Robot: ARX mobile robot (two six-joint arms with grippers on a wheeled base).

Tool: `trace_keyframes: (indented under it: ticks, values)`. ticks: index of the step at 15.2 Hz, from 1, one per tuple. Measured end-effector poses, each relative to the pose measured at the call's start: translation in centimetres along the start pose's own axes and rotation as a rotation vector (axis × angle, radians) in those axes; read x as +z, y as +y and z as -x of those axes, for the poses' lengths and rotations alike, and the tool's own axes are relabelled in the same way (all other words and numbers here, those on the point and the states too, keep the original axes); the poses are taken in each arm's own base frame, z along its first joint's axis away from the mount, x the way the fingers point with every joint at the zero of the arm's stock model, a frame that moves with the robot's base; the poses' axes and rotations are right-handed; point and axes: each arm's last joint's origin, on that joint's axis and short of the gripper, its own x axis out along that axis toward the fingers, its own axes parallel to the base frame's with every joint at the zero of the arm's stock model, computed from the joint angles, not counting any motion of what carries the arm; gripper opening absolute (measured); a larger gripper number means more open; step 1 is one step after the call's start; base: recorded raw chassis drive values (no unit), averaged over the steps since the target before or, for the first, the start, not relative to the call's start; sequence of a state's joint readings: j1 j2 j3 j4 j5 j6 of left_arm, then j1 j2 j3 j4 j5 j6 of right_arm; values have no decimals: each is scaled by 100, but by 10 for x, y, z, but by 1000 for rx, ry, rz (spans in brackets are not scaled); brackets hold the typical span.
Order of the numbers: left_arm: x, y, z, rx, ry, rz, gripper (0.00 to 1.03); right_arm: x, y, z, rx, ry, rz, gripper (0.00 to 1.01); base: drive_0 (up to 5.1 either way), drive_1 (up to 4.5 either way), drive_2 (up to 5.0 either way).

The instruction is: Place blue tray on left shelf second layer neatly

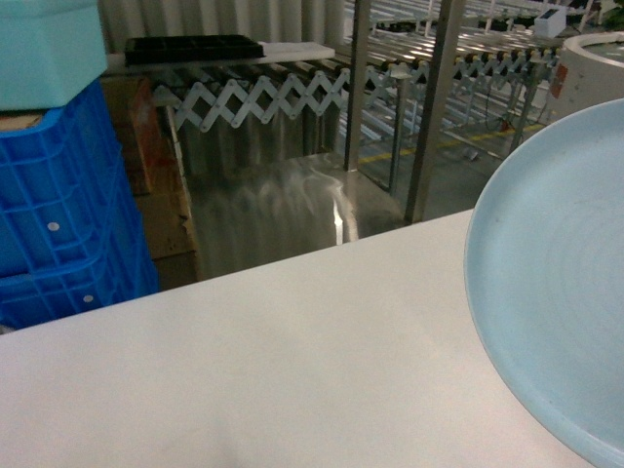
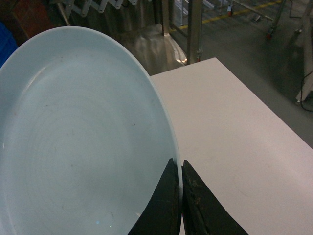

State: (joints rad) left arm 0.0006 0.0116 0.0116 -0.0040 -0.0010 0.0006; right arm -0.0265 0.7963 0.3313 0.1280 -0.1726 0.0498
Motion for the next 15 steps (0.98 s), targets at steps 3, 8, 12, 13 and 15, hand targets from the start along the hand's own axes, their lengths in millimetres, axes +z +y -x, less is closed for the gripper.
trace_keyframes:
  ticks: [3,8,12,13,15]
  values:
    - [0,0,0,0,0,0,98,0,0,0,0,0,1,2,-154,-154,-154]
    - [0,0,0,0,0,0,98,0,0,0,0,0,2,2,-156,-156,-156]
    - [0,0,0,0,0,0,98,0,0,0,0,0,2,2,-170,-170,-170]
    - [0,0,0,0,0,0,98,0,0,0,0,0,2,2,-156,-156,-156]
    - [0,0,0,0,0,0,98,0,0,0,0,0,2,2,-151,-151,-151]
